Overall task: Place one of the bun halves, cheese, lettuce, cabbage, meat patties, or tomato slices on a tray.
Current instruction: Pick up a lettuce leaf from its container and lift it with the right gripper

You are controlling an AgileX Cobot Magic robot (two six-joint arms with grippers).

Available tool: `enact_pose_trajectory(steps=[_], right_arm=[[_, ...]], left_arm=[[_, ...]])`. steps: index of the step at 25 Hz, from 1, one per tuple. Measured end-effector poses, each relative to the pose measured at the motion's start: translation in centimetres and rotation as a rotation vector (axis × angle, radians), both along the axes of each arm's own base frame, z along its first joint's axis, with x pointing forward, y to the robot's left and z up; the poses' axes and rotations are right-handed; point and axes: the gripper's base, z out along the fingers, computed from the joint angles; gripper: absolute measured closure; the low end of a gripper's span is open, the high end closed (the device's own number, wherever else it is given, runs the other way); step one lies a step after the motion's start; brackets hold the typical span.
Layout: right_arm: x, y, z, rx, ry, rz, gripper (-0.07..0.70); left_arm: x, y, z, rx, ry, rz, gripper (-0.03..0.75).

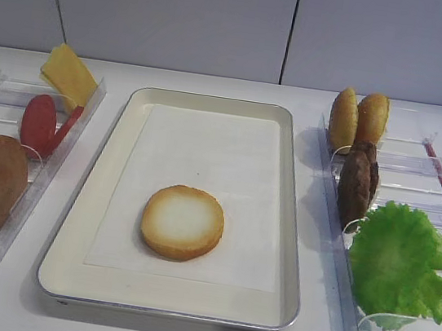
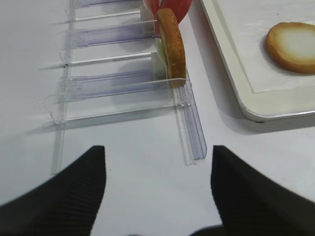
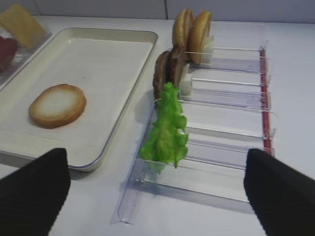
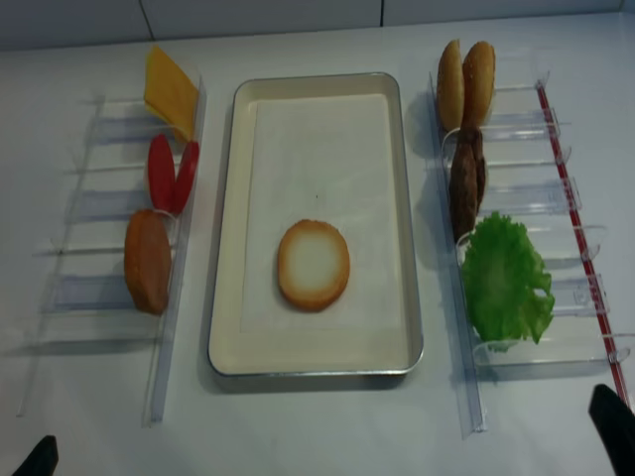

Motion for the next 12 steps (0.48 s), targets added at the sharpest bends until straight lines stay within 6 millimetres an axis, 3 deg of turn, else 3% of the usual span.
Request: enact_pose_trajectory(steps=[12], right_arm=[[3.5, 0.9, 1.0, 0.109, 0.117, 0.107, -0.06]], left_arm=[[0.0, 0.0, 0.0, 0.0, 0.0, 0.0, 0.248]])
